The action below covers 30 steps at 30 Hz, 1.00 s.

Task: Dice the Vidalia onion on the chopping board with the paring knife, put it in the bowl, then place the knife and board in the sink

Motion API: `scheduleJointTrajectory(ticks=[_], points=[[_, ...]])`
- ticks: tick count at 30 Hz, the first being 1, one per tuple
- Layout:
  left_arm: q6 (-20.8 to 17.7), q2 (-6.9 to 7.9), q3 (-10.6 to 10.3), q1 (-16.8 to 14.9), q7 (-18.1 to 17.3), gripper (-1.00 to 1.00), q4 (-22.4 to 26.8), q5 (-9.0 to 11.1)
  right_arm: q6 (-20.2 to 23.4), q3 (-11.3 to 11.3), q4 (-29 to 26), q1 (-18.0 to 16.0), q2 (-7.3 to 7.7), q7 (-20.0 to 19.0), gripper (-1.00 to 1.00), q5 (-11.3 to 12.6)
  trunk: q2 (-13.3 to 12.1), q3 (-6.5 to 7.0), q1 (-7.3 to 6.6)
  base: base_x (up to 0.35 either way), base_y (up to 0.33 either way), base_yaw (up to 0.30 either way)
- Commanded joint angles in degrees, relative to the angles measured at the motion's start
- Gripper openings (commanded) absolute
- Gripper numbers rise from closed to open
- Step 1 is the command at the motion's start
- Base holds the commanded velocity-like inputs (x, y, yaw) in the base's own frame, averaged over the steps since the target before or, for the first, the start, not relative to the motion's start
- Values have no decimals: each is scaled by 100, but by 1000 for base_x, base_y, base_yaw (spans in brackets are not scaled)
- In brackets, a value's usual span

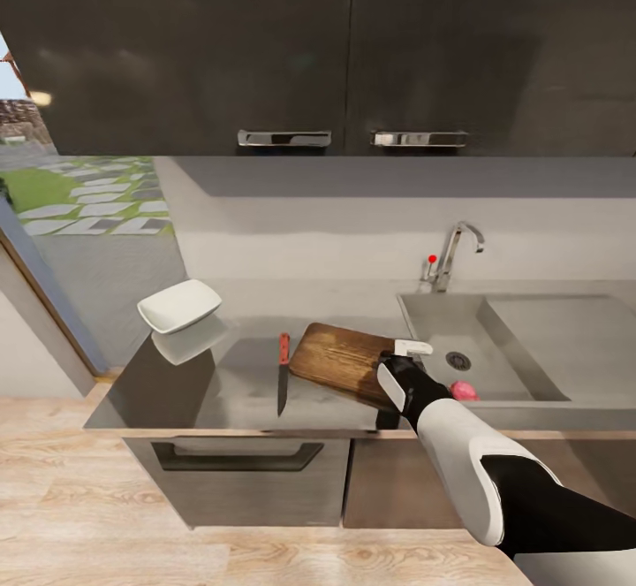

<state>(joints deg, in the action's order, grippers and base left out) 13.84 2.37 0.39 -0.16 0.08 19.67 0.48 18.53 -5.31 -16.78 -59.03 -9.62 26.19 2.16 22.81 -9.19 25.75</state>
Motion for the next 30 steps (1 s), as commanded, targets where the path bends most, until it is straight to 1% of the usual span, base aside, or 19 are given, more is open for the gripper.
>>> scheduleJointTrajectory(ticks=[1, 9, 30], points=[[14, 0, 3, -2, 1, 100, 2, 5, 17, -23, -10, -3, -4, 19, -100, 22, 11, -11, 4, 35, 0, 0], [14, 0, -2, -2, 1, 100, 2, 5, 15, -23, -10, -3, -13, 16, -100, 23, 11, 13, 4, 9, 0, 0], [14, 0, -4, -2, 1, 100, 2, 2, 16, -14, -1, -3, -28, 1, -100, 22, 11, 197, 4, 0, -3, 0]])
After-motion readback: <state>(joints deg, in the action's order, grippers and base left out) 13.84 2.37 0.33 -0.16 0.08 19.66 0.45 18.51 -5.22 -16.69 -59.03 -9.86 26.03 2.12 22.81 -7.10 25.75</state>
